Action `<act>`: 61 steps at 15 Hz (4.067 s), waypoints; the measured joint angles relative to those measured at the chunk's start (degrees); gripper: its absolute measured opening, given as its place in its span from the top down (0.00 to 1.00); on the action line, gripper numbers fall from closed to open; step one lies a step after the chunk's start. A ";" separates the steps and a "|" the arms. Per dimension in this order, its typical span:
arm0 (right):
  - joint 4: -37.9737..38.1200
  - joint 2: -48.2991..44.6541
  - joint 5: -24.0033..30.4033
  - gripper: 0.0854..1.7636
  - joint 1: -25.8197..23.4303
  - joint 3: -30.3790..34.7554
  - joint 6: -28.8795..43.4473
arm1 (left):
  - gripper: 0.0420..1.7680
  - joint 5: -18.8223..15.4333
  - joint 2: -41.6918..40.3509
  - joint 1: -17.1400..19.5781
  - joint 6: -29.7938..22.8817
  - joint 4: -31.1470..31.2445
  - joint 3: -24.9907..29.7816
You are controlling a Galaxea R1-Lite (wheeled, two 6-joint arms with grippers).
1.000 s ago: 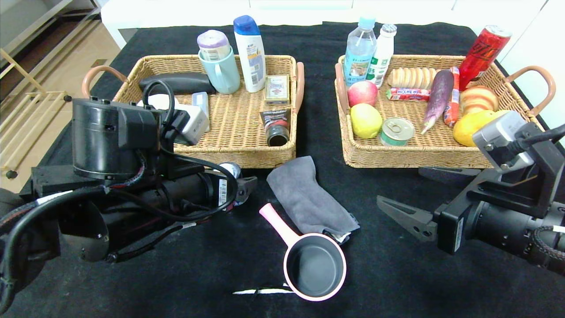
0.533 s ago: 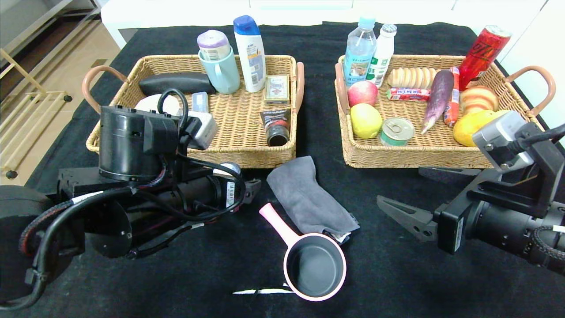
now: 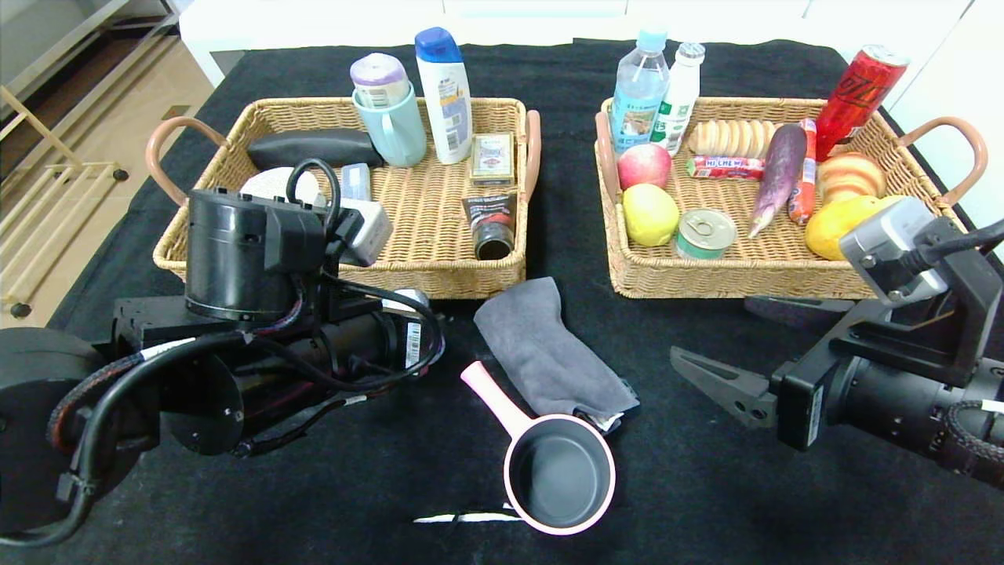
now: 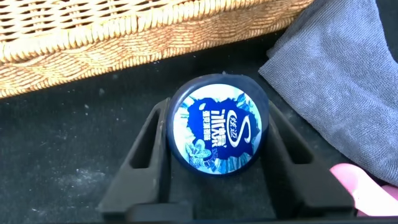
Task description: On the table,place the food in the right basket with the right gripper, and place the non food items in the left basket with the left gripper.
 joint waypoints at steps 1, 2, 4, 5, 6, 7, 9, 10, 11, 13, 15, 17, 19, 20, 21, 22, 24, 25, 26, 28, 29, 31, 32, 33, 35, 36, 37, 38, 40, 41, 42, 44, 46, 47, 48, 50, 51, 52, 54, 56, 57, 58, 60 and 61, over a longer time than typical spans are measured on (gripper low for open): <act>0.00 0.05 0.01 0.03 0.02 0.00 -0.02 | 0.53 -0.05 0.02 -0.04 0.01 -0.01 0.04; -0.01 0.07 0.01 0.03 0.02 0.05 -0.02 | 0.53 -0.05 0.05 -0.06 0.00 -0.04 0.06; 0.00 0.07 0.00 0.03 0.02 0.09 -0.02 | 0.53 -0.05 0.10 -0.06 0.01 -0.04 0.12; 0.00 0.07 0.01 0.03 0.02 0.09 0.00 | 0.53 -0.07 0.11 -0.06 0.06 -0.06 0.20; 0.00 0.07 0.00 0.03 0.02 0.09 -0.02 | 0.53 -0.07 0.11 -0.06 0.06 -0.06 0.22; 0.00 0.07 0.00 0.03 0.02 0.09 -0.02 | 0.53 -0.10 0.11 -0.06 0.06 -0.06 0.22; 0.00 0.07 0.00 0.03 0.09 0.09 -0.04 | 0.53 -0.10 0.13 -0.09 0.06 -0.04 0.20; -0.01 0.10 0.00 0.03 0.11 0.09 -0.24 | 0.53 -0.07 0.22 -0.06 0.09 -0.04 0.22; 0.02 0.11 -0.05 0.03 0.11 0.09 -0.37 | 0.53 -0.02 0.27 -0.04 0.06 -0.11 0.30; 0.00 -0.17 -0.10 0.03 0.00 0.05 -0.37 | 0.53 0.06 -0.06 0.00 0.20 0.18 0.45; -0.01 -0.87 -0.02 0.03 0.24 0.05 -0.35 | 0.53 0.98 -1.41 0.09 0.65 1.21 0.37; 0.00 -1.24 0.00 0.03 0.22 0.05 -0.35 | 0.53 1.19 -3.32 0.05 1.57 1.37 -0.16; 0.00 -1.50 0.06 0.03 -0.05 0.07 -0.37 | 0.53 1.24 -5.60 0.00 2.46 2.15 -1.27; 0.00 -1.74 0.06 0.03 -0.24 -0.17 -0.33 | 0.53 1.06 -6.60 -0.06 3.04 3.38 -2.06; 0.00 -2.05 0.09 0.03 -0.77 -0.41 -0.33 | 0.53 0.83 -7.61 -0.09 3.62 4.46 -3.24; 0.00 -2.43 0.06 0.03 -1.07 -0.61 -0.30 | 0.53 0.72 -8.25 -0.28 3.90 5.12 -4.22; 0.07 -3.04 -0.74 0.03 -1.38 -0.88 -0.28 | 0.53 0.61 -9.26 -1.71 4.04 6.17 -6.00; 0.02 -3.21 -1.69 0.03 -1.43 -1.02 -0.30 | 0.53 0.54 -9.37 -2.62 4.08 6.33 -6.58; 0.10 -3.34 -2.33 0.03 -1.43 -1.24 -0.30 | 0.53 0.41 -9.11 -3.67 4.08 6.25 -7.28; 0.10 -3.56 -3.28 0.03 -1.49 -1.60 -0.28 | 0.53 -0.73 -7.89 -5.77 3.89 5.71 -9.25; 0.05 -3.73 -3.79 0.03 -1.57 -1.82 -0.30 | 0.53 -1.56 -6.95 -6.97 3.69 5.58 -10.50; 0.10 -4.28 -3.90 0.03 -1.77 -2.15 -0.28 | 0.53 -2.28 -4.89 -9.35 3.40 5.40 -12.24; 0.13 -4.69 -3.96 0.03 -1.90 -2.29 -0.28 | 0.53 -2.41 -3.56 -10.70 3.16 5.17 -13.14; 0.18 -5.24 -4.29 0.03 -2.28 -2.56 -0.28 | 0.53 -2.63 -2.05 -12.17 2.96 4.44 -13.97; 0.79 -6.51 -4.43 0.03 -2.89 -3.08 -0.28 | 0.53 -3.02 0.84 -14.70 2.90 1.89 -15.52; 1.01 -7.23 -4.43 0.03 -3.30 -3.41 -0.28 | 0.53 -3.06 2.63 -16.10 2.95 0.93 -16.70; 1.45 -7.91 -4.43 0.03 -3.61 -3.72 -0.20 | 0.53 -3.08 4.16 -17.13 2.96 0.57 -17.93; 1.67 -8.44 -4.43 0.03 -3.74 -3.91 -0.20 | 0.53 -3.08 5.64 -18.03 2.99 0.46 -18.91; 1.68 -9.39 -4.44 0.03 -4.55 -4.41 -0.17 | 0.53 -3.06 8.42 -19.44 3.04 0.24 -20.20; 1.68 -9.85 -4.44 0.03 -5.21 -4.66 -0.20 | 0.53 -3.05 9.61 -20.08 3.04 0.21 -20.50; 1.68 -10.29 -4.44 0.03 -5.57 -4.80 -0.20 | 0.53 -3.02 10.83 -20.71 3.07 0.18 -20.77; 1.78 -10.90 -4.44 0.03 -6.47 -5.05 -0.22 | 0.53 -2.91 13.06 -21.97 3.15 0.11 -21.66; 2.04 -11.34 -4.43 0.03 -7.91 -5.52 -0.26 | 0.53 -2.94 14.99 -22.97 3.23 0.18 -23.15; 2.52 -11.69 -4.40 0.03 -8.62 -5.81 -0.28 | 0.53 -2.91 15.87 -23.25 3.32 0.27 -23.98; 2.67 -12.08 -4.40 0.03 -8.94 -6.01 -0.28 | 0.53 -2.83 16.77 -23.58 3.43 0.33 -24.94; 2.76 -12.89 -4.38 0.03 -9.25 -6.27 -0.74 | 0.53 -2.74 18.63 -24.50 3.60 0.63 -26.54; 2.80 -13.15 -4.38 0.03 -9.45 -6.29 -0.88 | 0.53 -2.69 19.54 -24.84 3.69 0.66 -26.93; 2.80 -13.30 -4.35 0.03 -9.92 -6.34 -0.96 | 0.53 -2.63 20.20 -25.14 3.69 0.79 -27.11; 2.78 -13.48 -4.10 0.03 -10.91 -6.36 -1.16 | 0.53 -2.56 21.14 -25.45 3.73 1.05 -27.53; 2.80 -13.52 -4.05 0.03 -11.24 -6.36 -1.24 | 0.53 -2.22 21.66 -25.72 4.00 1.16 -27.54; 2.80 -13.51 -4.02 0.03 -11.25 -6.36 -1.24 | 0.53 -2.17 21.86 -25.83 4.08 1.16 -27.53; 2.84 -13.46 -4.02 0.03 -11.33 -6.34 -1.24 | 0.53 -2.11 21.97 -25.86 4.11 1.16 -27.54; 2.89 -13.35 -4.02 0.03 -11.39 -6.27 -1.24 | 0.53 -2.08 22.16 -25.83 4.08 1.16 -27.56; 2.89 -13.30 -4.02 0.03 -11.47 -6.29 -1.27 | 0.53 -2.11 22.27 -25.83 4.08 1.15 -27.56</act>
